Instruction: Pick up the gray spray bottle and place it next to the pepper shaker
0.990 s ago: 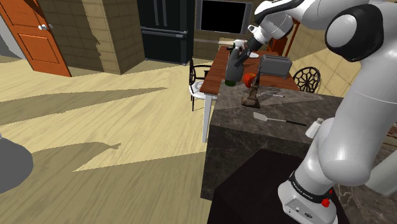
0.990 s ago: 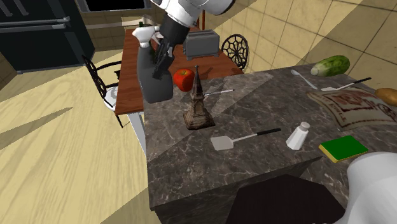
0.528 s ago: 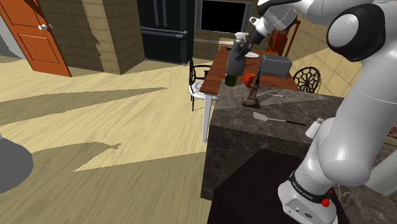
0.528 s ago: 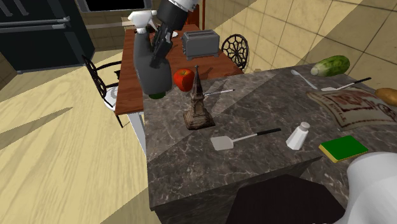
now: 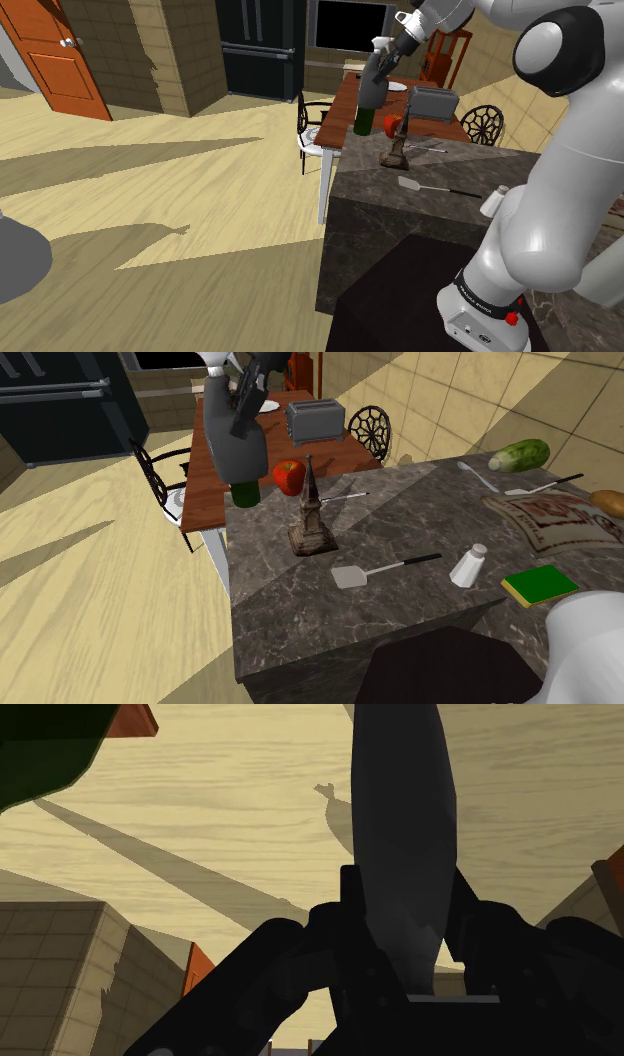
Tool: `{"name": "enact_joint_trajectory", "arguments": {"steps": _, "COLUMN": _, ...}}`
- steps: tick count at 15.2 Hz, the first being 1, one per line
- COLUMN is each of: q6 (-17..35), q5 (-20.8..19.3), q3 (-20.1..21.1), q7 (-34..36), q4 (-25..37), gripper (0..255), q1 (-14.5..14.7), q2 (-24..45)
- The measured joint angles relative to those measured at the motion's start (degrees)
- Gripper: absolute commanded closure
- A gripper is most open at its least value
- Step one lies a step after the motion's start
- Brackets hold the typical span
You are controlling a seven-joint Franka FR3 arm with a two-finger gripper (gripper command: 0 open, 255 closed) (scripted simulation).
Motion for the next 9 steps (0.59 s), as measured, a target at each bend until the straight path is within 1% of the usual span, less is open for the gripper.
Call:
{"name": "enact_joint_trajectory", "arguments": {"steps": 6, "q6": -4.3, "q5": -0.1, "q3": -0.3, "q7": 1.8, "q4": 5.0, "gripper": 255, "q1": -0.5, "q2": 0.6}}
{"name": "enact_joint_trajectory", "arguments": {"steps": 9, "q6": -6.8, "q5": 0.5, "q3": -0.6, "q7": 2.4, "q4": 8.1, "gripper": 255, "q1": -1.2, "q2": 1.6}}
